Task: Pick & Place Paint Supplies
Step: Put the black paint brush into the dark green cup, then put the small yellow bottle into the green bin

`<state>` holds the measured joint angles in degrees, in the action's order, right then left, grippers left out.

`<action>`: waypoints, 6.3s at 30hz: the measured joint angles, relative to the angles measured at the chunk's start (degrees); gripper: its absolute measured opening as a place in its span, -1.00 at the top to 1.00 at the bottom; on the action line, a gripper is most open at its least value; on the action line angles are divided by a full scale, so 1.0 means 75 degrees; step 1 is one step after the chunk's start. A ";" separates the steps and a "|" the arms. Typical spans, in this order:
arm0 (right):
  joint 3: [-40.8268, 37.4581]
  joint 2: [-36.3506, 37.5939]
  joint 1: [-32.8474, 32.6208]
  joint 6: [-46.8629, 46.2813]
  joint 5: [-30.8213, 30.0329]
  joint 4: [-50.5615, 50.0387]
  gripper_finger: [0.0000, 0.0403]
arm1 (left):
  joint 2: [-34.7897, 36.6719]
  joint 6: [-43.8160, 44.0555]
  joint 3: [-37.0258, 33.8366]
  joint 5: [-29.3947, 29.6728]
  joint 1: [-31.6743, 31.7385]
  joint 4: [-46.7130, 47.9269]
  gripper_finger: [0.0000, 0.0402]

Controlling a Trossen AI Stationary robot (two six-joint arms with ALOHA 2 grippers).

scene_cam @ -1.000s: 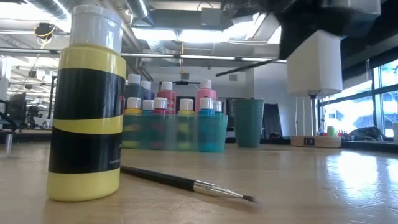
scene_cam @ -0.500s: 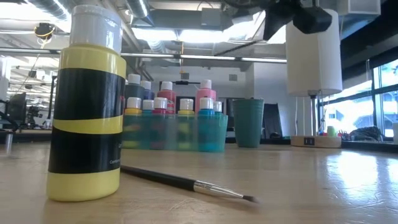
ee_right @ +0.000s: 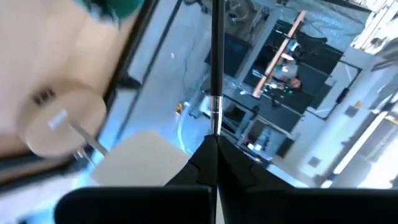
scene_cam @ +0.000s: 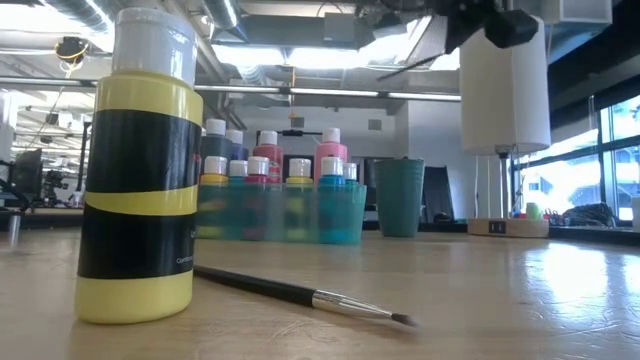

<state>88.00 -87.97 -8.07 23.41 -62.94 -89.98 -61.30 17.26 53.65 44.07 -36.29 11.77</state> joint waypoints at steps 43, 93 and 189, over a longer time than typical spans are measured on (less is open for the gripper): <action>-0.1203 -0.0947 0.1078 0.5425 -0.1701 0.1753 1.00 | -0.0017 -0.0206 -0.0005 0.0787 0.0000 0.0117 0.09; -0.1203 -0.1637 0.1405 0.4539 -0.0110 0.3288 0.48 | -0.0201 -0.0275 -0.0009 0.0306 0.0000 0.0244 0.09; -0.0171 -0.1389 -0.6424 -1.0746 0.0869 0.3664 0.42 | -0.3824 0.1081 -0.0003 -0.1477 -0.1000 -0.1167 -0.33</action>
<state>86.72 -98.39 -56.25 -57.19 -56.42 -62.50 -89.97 25.37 53.63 32.99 -43.79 3.02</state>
